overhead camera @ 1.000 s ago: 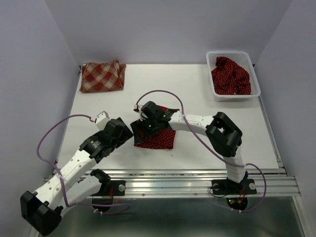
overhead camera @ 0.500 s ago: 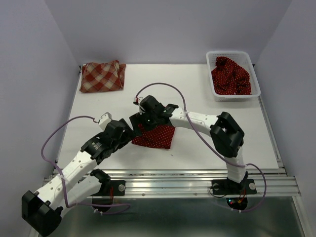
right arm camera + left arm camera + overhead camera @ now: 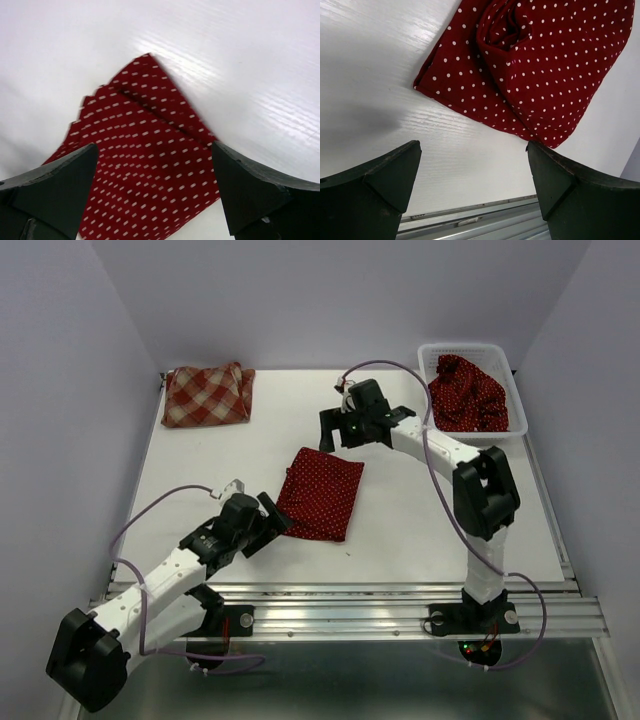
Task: Fold and stack the skirts
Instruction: Fold the skirt, then neatly place the folded skirt to the corner
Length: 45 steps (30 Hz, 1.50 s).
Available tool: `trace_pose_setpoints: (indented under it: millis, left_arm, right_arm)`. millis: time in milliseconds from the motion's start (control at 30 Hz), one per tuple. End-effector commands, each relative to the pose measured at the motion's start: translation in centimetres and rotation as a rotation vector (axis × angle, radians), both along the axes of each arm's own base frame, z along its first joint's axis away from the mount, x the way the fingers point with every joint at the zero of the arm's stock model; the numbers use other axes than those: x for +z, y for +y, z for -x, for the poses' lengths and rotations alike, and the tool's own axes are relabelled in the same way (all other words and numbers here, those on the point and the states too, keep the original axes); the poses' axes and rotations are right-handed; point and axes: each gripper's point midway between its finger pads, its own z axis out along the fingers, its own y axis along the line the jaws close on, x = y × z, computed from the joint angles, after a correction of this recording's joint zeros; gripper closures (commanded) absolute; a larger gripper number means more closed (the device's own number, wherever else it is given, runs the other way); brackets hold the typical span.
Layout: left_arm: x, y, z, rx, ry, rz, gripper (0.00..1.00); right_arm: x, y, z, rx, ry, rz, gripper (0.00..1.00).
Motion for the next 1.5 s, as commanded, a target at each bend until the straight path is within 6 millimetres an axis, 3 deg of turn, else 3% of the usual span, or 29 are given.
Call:
trace_pose_setpoints:
  millis: [0, 67, 167, 200, 233, 367, 500, 533, 567, 600, 667, 733, 800, 833, 933, 1067, 1167, 1467]
  left_arm:
    - [0.5, -1.4, -0.7, -0.017, -0.039, 0.072, 0.01]
    - [0.2, -1.6, -0.8, -0.035, -0.048, 0.073, 0.01]
    - [0.3, -2.1, -0.7, -0.059, -0.037, 0.086, 0.01]
    - [0.4, -2.2, -0.8, -0.059, -0.039, 0.085, 0.01]
    - [0.5, -2.2, -0.8, -0.059, -0.041, 0.086, 0.01]
    - [0.7, -2.1, -1.1, -0.053, -0.046, 0.075, 0.01]
    - [0.8, -1.4, -1.4, -0.035, -0.045, 0.032, 0.01]
    - [0.9, -1.4, -1.5, -0.032, -0.045, 0.026, 0.01]
    - [1.1, -1.3, -1.7, -0.029, -0.051, 0.023, 0.01]
    - [0.9, -1.0, -1.6, -0.023, -0.038, 0.008, 0.01]
    - [0.8, -0.8, -1.5, -0.021, -0.029, -0.004, 0.01]
    - [0.7, -0.6, -1.4, -0.019, -0.025, -0.012, 0.01]
    - [0.5, -0.5, -1.3, -0.015, -0.019, -0.016, 0.01]
    - [0.4, -0.5, -1.3, -0.015, -0.018, -0.017, 0.01]
    - [-0.1, -0.7, -0.8, -0.029, 0.010, -0.010, 0.01]
    - [-1.9, -0.9, 0.7, -0.044, 0.078, 0.016, 0.01]
    - [-2.2, -1.8, 0.4, -0.048, 0.072, 0.066, 0.01]
    - [-5.2, -1.7, -0.4, 0.027, 0.143, 0.038, 0.01]
  right_arm:
    - [-2.6, 0.3, -2.0, 0.027, 0.029, 0.012, 0.00]
    - [-2.9, -0.3, -3.6, -0.003, 0.034, 0.002, 0.00]
    - [-4.5, 0.2, -3.0, 0.006, 0.091, -0.018, 0.00]
    - [-5.4, -0.5, -2.7, -0.011, 0.119, -0.010, 0.00]
    - [-5.1, -0.4, -2.7, -0.019, 0.121, -0.019, 0.00]
    - [-7.3, -1.6, 0.9, -0.075, 0.221, -0.058, 0.00]
    - [-7.7, -2.7, 4.5, -0.119, 0.267, -0.137, 0.00]
    - [-7.5, -2.6, 5.6, -0.105, 0.287, -0.169, 0.00]
    - [-6.0, -2.3, 5.9, -0.113, 0.273, -0.229, 0.00]
    - [-7.4, -2.9, 7.8, -0.115, 0.321, -0.237, 0.00]
    - [-5.5, -2.6, 8.8, -0.118, 0.316, -0.330, 0.00]
    - [-6.1, -3.1, 10.8, -0.128, 0.338, -0.345, 0.00]
    - [-4.7, -3.0, 12.1, -0.125, 0.320, -0.366, 0.00]
    - [-4.9, -3.5, 12.6, -0.137, 0.327, -0.359, 0.00]
    - [-4.3, -4.6, 12.3, -0.203, 0.288, -0.341, 0.00]
    - [-4.0, -6.8, 10.3, -0.336, 0.217, -0.239, 0.00]
    - [-3.0, -7.0, 9.6, -0.341, 0.174, -0.232, 0.00]
    - [-2.5, -7.1, 9.7, -0.321, 0.157, -0.222, 0.00]
